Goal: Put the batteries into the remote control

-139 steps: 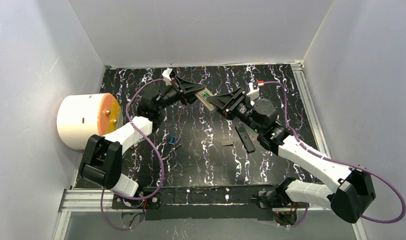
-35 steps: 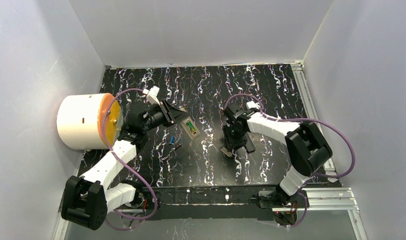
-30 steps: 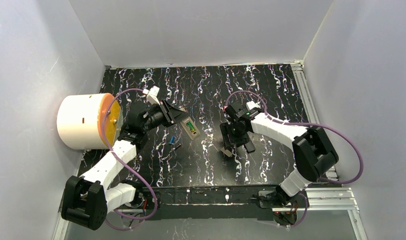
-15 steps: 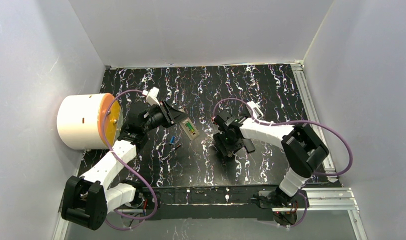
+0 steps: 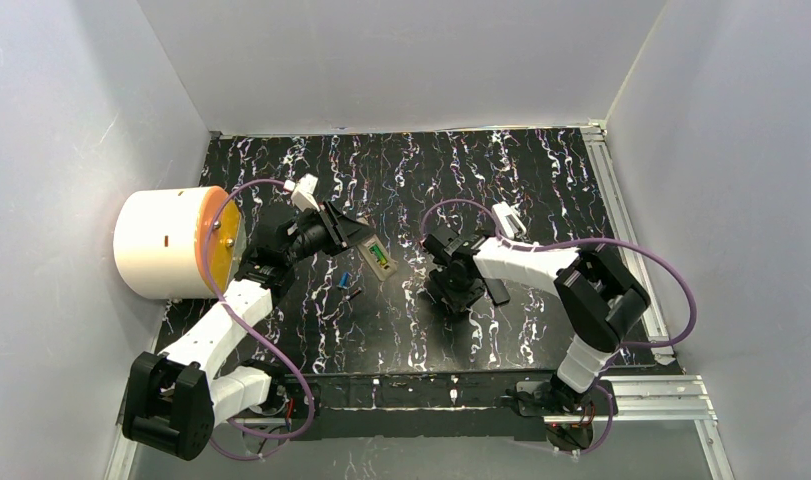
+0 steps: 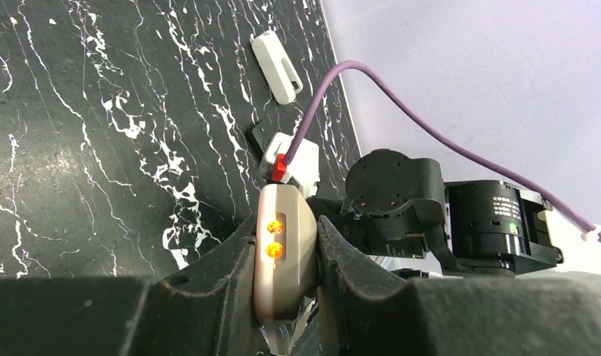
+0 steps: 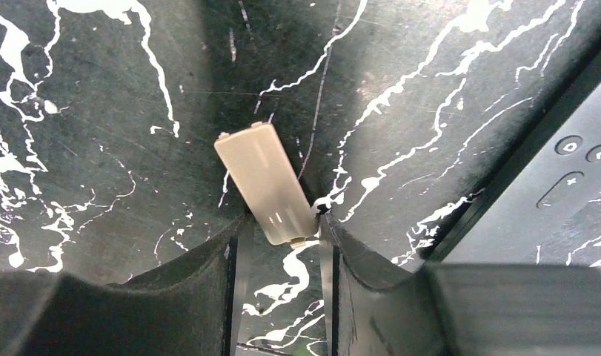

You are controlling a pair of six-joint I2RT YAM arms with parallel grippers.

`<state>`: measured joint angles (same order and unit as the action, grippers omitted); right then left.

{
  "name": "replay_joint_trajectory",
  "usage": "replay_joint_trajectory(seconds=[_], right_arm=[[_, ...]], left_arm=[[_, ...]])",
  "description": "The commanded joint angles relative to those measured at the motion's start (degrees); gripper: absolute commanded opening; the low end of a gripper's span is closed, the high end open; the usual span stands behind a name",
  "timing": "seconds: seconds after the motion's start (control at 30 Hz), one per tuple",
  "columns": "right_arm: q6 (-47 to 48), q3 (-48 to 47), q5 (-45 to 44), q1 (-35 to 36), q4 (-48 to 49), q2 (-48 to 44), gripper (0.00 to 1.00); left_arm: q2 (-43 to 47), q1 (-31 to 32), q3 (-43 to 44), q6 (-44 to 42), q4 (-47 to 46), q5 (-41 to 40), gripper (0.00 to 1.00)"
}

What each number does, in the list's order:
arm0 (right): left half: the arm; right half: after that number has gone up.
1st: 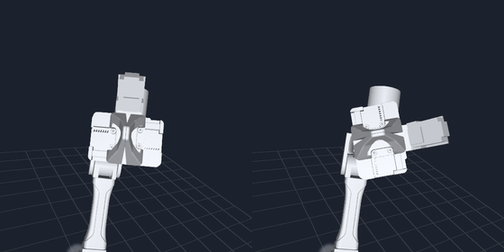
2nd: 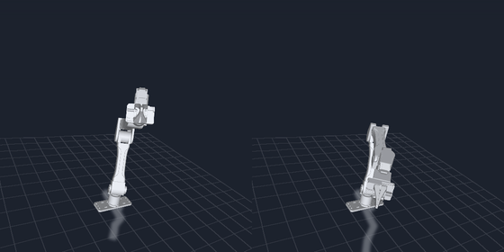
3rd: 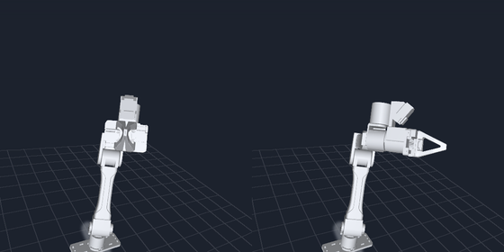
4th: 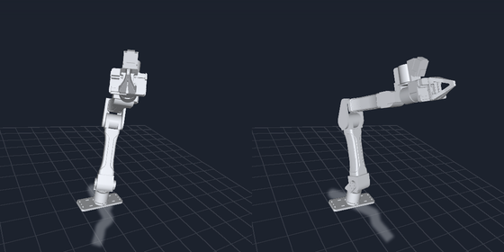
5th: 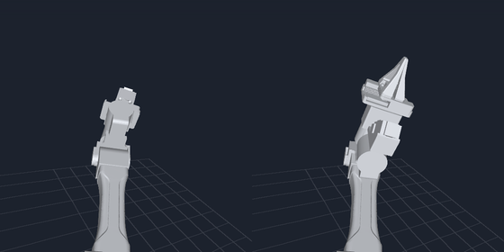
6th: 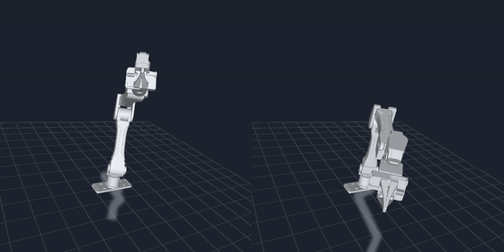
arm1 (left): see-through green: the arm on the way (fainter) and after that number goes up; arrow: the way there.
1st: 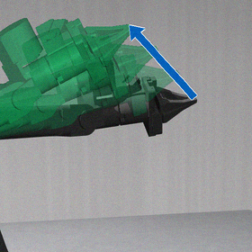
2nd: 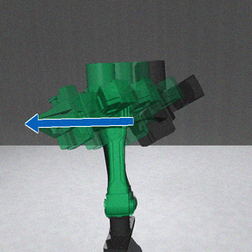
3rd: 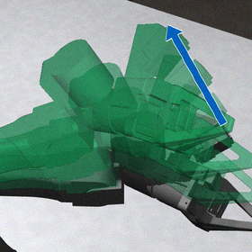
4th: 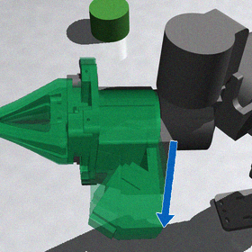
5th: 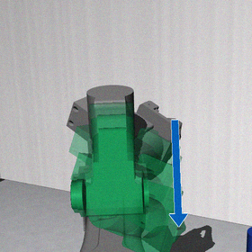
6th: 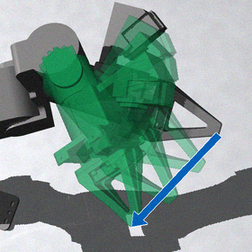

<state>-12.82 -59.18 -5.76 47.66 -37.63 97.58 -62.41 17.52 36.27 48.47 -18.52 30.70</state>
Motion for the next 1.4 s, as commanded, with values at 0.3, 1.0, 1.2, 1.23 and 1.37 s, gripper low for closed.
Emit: replay_joint_trajectory(seconds=[0.3, 1.0, 1.2, 1.23, 1.37], right_arm=[[2.09, -0.44, -3.95, 3.33, -0.19, 2.47, 0.31], [-2.59, -0.94, 8.02, 3.98, 14.74, -23.77, 0.24], [-5.8, -5.59, 7.19, 6.3, 14.02, -23.52, 0.24], [-5.96, -6.65, 6.97, 6.65, 13.27, -23.02, 0.25], [-6.46, -11.57, 3.73, 8.52, 9.28, -20.19, 0.25]], left_arm=[[1.0, -0.04, 2.26, -0.89, -0.28, 0.2, 0.0], [-7.33, 4.11, 5.1, -0.76, -3.14, -0.13, 0.0], [-7.05, 5.06, 3.15, 0.23, -9.39, -2.68, 0.0], [-6.96, 5.2, 2.92, 0.3, -9.98, -2.74, 0.0], [-6.38, 5.62, 1.45, 0.54, -12.57, -2.68, 0.0]])
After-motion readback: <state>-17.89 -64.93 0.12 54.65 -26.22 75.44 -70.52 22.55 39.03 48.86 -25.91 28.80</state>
